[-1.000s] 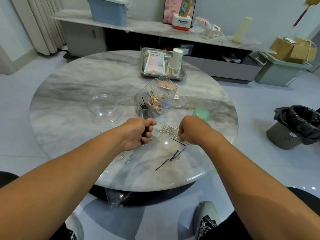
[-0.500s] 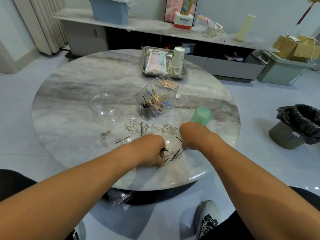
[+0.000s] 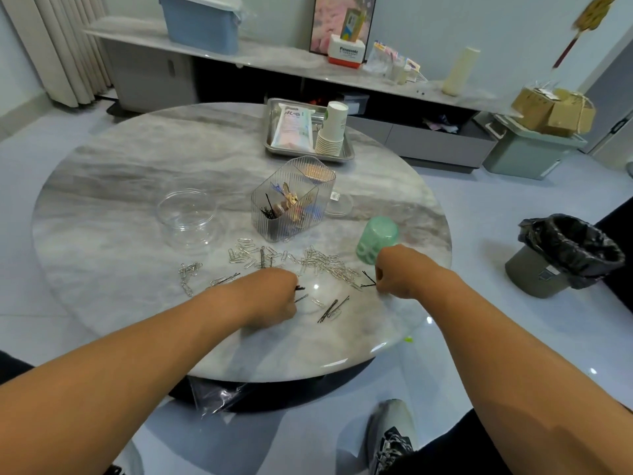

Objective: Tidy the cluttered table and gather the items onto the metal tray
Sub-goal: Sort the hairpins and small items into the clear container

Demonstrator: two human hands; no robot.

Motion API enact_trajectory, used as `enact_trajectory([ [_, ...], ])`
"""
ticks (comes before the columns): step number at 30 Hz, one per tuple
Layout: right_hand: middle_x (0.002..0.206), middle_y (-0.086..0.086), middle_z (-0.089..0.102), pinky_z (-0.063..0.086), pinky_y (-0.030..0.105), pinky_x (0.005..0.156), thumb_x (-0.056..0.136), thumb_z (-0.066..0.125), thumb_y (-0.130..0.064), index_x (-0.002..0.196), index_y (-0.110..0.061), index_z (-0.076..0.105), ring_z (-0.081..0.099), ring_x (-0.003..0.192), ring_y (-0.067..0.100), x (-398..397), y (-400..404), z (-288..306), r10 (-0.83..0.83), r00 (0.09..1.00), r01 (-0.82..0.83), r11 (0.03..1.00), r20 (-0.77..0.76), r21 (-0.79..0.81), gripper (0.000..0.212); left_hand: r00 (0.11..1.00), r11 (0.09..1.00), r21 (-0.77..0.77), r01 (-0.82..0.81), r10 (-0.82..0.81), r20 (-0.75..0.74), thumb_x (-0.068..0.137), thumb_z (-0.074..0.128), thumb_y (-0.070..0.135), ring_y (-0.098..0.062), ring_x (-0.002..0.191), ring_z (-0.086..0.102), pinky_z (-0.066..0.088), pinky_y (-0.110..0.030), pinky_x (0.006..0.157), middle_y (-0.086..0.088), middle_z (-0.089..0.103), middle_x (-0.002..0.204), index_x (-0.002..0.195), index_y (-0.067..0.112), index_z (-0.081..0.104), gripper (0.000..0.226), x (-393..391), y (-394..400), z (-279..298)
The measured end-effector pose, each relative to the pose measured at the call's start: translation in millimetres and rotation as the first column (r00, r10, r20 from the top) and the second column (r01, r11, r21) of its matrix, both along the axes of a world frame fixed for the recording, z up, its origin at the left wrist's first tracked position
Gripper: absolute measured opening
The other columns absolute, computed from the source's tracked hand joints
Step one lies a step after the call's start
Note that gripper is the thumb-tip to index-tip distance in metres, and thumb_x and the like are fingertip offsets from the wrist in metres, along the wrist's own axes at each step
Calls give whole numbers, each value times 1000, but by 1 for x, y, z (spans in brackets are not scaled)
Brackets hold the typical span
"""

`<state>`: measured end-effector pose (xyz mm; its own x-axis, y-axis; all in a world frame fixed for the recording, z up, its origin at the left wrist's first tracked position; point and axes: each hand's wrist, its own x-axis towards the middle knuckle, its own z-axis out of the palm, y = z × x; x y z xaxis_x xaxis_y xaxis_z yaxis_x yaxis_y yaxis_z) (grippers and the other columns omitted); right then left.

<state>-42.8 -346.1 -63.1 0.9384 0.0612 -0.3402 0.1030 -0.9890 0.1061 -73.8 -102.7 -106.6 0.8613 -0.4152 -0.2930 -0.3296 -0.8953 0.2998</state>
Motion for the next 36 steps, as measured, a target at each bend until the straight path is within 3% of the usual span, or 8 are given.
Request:
enact_trajectory([
  [4,97,12,69,57,36,73,85,62,-10,103,-11,71,66,90,34,2,0,-5,59,998,-60,998,38,21,20,925,863,-412,-293,148,-350,89,49,24,-17,57,25,22,-32,54,0,34,67,74,19,35,21,3,2,3],
  [9,74,8,64,47,27,62,84,69,-8,90,-5,74,63,76,29,6,11,2,74,995,-77,996,-60,-43,9,644,386,-571,-724,82,-761,96,41,7,-11,51,23,19,-21,41,-7,51,77,82,17,34,18,7,-4,12],
  [18,49,0,60,57,27,57,68,70,-7,55,-10,59,62,47,18,-2,20,3,-52,989,54,998,-136,16,17,553,4,-556,-831,-97,-827,102,43,-5,-8,53,50,42,-17,44,-4,59,72,122,3,57,26,12,0,17],
  [23,61,5,69,62,35,63,74,70,-17,64,-5,65,68,55,22,-1,35,7,-188,964,242,912,-188,331,16,460,-193,-425,-884,-196,-866,100,40,-7,-31,76,74,60,-29,58,-17,65,75,108,-2,54,17,11,2,20],
  [25,60,8,64,63,42,64,77,72,-18,70,0,65,62,55,23,2,50,12,-251,953,303,751,-170,587,21,440,-214,-396,-893,-228,-869,99,42,-5,-38,86,73,63,-37,65,-20,65,80,105,-2,53,13,11,1,20],
  [28,50,2,61,57,27,50,79,75,-14,68,-5,65,56,43,13,-3,71,21,-268,935,341,494,-233,800,18,433,-129,-414,-901,-282,-856,99,52,14,-37,94,71,63,-40,83,-24,66,96,112,-3,54,21,11,-2,20],
  [32,56,-2,69,48,19,45,84,81,-23,72,-12,71,59,48,7,-12,84,18,-193,959,279,520,-208,807,19,457,-37,-475,-879,-346,-819,104,38,54,-33,103,68,60,-37,90,-24,66,111,125,-10,58,70,11,-6,17],
  [36,63,-9,69,46,17,49,85,82,-19,81,-16,77,55,48,-1,-5,74,19,-108,989,143,573,-99,807,7,437,-116,-422,-899,-173,-883,106,47,37,-18,66,67,59,-25,57,-10,63,79,107,2,58,36,13,-3,15],
])
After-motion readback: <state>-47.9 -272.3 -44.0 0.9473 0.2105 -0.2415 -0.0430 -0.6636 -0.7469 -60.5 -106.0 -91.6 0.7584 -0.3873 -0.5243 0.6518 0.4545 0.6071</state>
